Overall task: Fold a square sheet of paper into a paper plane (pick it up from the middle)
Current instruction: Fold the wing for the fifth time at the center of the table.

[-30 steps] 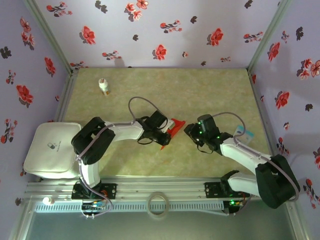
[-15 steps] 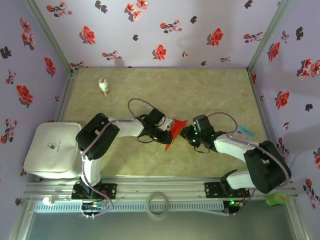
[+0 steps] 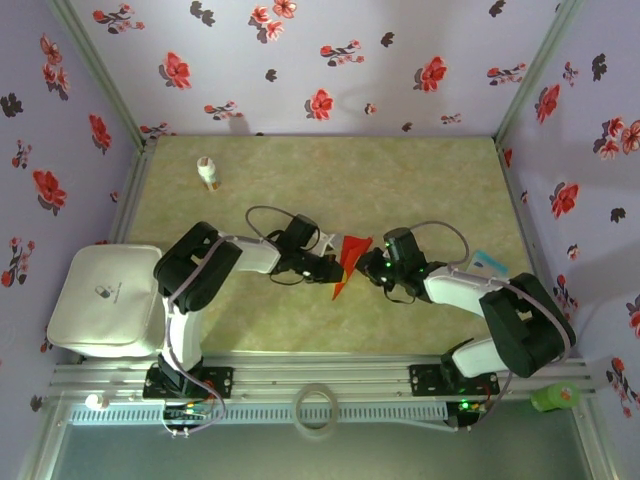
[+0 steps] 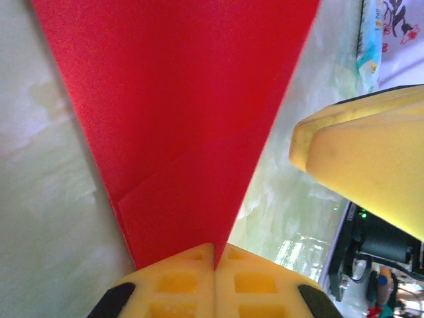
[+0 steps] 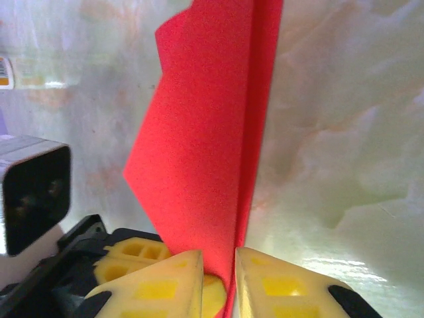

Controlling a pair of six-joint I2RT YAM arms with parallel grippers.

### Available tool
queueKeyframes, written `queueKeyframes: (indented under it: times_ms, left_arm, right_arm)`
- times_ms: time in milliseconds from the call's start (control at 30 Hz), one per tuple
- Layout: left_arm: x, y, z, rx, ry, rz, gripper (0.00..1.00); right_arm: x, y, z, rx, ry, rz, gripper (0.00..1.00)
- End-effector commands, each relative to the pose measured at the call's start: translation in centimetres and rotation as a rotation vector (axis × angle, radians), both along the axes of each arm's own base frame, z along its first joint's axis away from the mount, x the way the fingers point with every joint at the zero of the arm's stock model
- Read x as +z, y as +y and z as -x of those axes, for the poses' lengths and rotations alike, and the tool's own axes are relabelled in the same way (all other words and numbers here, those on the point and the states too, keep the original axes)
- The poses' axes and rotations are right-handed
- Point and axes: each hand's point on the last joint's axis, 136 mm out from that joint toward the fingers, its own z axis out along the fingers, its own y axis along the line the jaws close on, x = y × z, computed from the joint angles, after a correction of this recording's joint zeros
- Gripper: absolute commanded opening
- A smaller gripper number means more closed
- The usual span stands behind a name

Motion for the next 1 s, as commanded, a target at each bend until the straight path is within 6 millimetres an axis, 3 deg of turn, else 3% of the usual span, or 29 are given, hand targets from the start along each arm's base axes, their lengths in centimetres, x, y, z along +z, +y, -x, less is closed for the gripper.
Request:
queueKeyframes:
  times_ms: [0,267,467,967]
  left_arm:
    - [-0.1,-0.3,0.2,0.01,0.057,0.057,0.0]
    - [-0.8,0.1,0.3,0.029,0.077,0.055,0.0]
    - [-0.6,0.4,0.3,0.056,0.083,0.079,0.0]
    - [-1.8,1.5,0.6,0.123,0.172,0.074,0.0]
  right_arm:
    - [1.2,1.2,-0.8,0.04,-0.051,-0.04,0.19]
    - [1.2,1.6,-1.4,0.063,-0.07,-0.047,0.12]
    - [1.0,1.3,-2.1,0.048,-0.076,-0.057,0.1]
    - [1.6,2.6,-2.9,0.127,-0.101,-0.09,0.09]
